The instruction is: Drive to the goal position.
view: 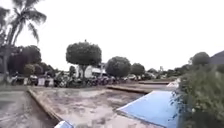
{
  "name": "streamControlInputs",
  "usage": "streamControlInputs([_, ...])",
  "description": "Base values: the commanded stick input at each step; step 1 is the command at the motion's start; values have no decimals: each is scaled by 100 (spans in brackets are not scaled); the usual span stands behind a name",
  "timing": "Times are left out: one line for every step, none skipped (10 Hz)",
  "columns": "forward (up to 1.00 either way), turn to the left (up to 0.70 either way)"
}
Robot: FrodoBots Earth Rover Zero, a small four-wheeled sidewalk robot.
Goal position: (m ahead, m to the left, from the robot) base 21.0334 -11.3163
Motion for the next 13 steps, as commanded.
streamControlInputs([50, 0])
streamControlInputs([50, 0])
streamControlInputs([50, 0])
streamControlInputs([50, 0])
streamControlInputs([50, 0])
streamControlInputs([50, 0])
streamControlInputs([50, 0])
streamControlInputs([50, 0])
streamControlInputs([50, 0])
streamControlInputs([50, 0])
streamControlInputs([50, 0])
streamControlInputs([50, 10])
streamControlInputs([50, 27])
